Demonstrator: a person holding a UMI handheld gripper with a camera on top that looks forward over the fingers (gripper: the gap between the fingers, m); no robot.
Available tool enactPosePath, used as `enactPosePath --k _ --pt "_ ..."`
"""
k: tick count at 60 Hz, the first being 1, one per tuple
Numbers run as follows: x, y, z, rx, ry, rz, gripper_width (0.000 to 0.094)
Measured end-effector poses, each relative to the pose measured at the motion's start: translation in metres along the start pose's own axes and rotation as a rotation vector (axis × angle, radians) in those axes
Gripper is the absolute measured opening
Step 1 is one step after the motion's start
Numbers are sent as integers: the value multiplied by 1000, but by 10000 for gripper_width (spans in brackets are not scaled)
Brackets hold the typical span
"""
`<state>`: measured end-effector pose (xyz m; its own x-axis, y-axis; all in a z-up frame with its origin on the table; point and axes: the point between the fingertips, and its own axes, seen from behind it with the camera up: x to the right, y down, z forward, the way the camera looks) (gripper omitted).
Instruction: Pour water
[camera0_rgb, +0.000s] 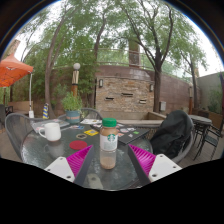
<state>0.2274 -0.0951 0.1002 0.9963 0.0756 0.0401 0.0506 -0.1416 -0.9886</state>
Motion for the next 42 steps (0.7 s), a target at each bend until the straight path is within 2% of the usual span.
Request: enactPosePath --k 14,16,17,18,19,20,22,27,29,31,35,42 --pt "-3 0 94 -28 74 78 790" --pt "-7 5 102 -48 72 108 752" --pt "-9 7 107 -56 72 121 694" --pt "-10 10 110 -65 71 133 590" --pt "-11 14 113 -77 73 145 441" --pt "-11 18 114 -89 79 149 422" --pt "-7 12 114 -51 106 147 419" --pt "-4 11 112 -42 150 134 419" --pt "-4 14 113 -39 168 125 379" --pt "-4 14 113 -42 178 119 378" --pt "-6 13 114 -44 192 87 294" --pt "-31 -11 116 -39 172 -83 276"
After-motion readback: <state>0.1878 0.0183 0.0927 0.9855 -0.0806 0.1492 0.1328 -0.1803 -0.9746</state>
